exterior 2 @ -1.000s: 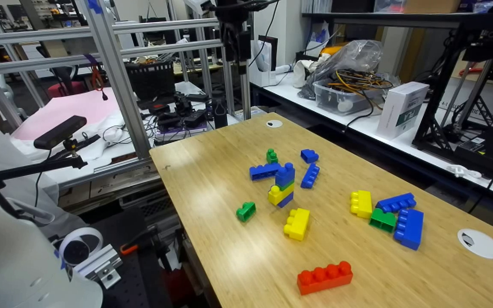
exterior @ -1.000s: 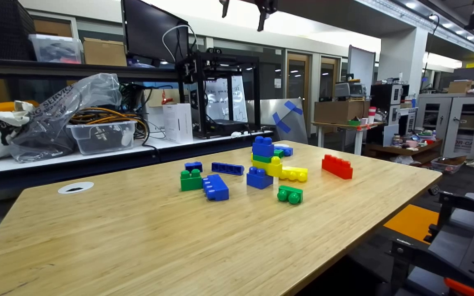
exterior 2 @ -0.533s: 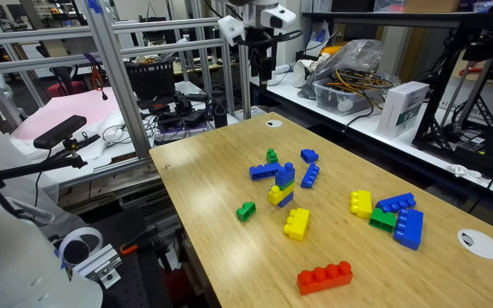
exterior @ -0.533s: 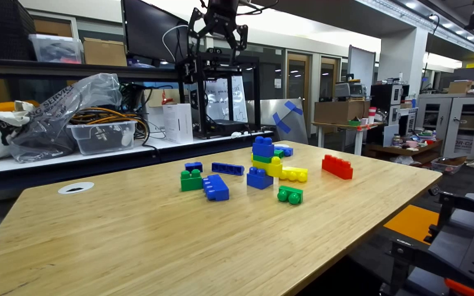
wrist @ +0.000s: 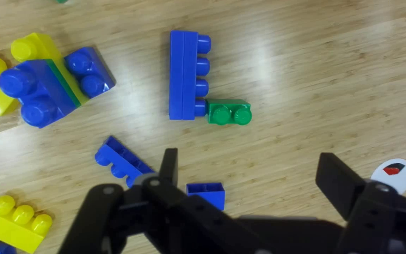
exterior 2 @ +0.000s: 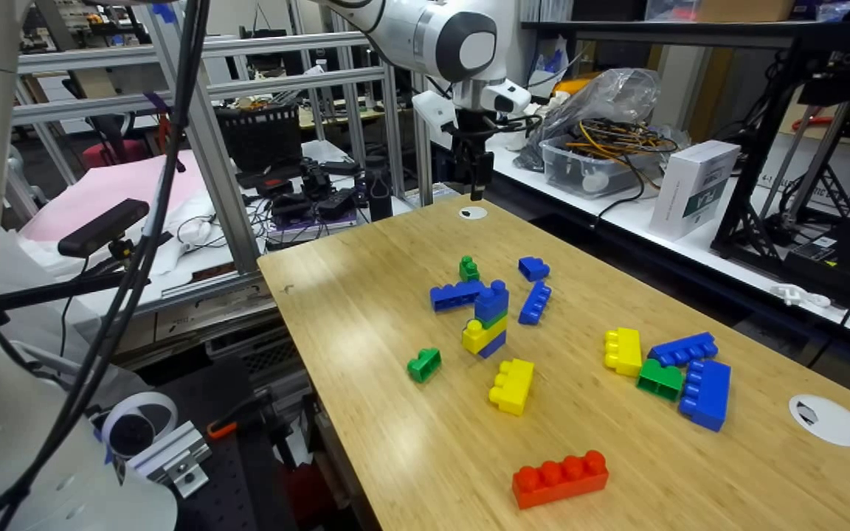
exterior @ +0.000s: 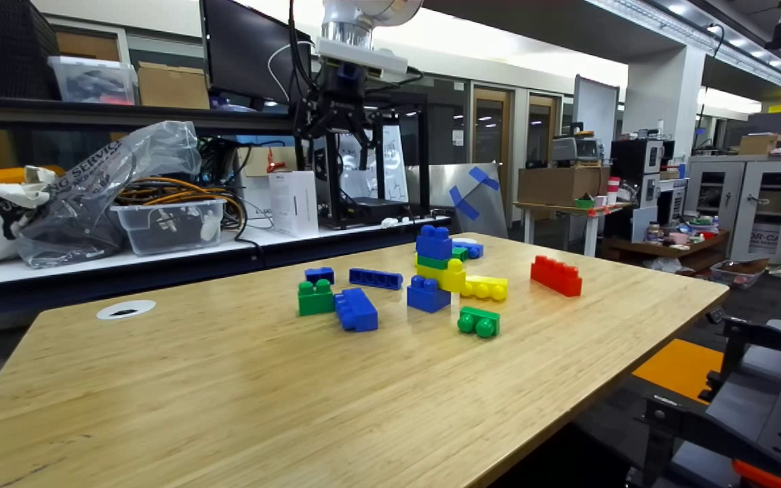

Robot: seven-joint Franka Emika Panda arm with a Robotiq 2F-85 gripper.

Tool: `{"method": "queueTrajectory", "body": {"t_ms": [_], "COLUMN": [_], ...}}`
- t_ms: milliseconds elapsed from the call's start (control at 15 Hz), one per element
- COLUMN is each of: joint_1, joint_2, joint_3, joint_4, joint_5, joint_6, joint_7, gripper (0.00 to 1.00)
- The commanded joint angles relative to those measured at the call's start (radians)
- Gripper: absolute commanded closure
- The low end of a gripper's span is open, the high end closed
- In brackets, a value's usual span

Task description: Move the leftmost green building block and stack it on the centre building blocks

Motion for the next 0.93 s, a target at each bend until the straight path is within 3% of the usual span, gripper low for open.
{"method": "queueTrajectory", "body": {"t_ms": [0,400,867], "joint_1": [0.017,0.017,0.032], "joint_2": [0.004,0.002,0.125], "joint_3": [-0.02,-0.023,-0.026], "joint_4": [0.013,0.026,0.099], "joint_5": [0.011,0.01,-0.013], "joint_6": [-0.008,-0.028,-0.063], "joint_7": [-0.006,-0.005,-0.033], "gripper": [0.0,0.0,0.0]}}
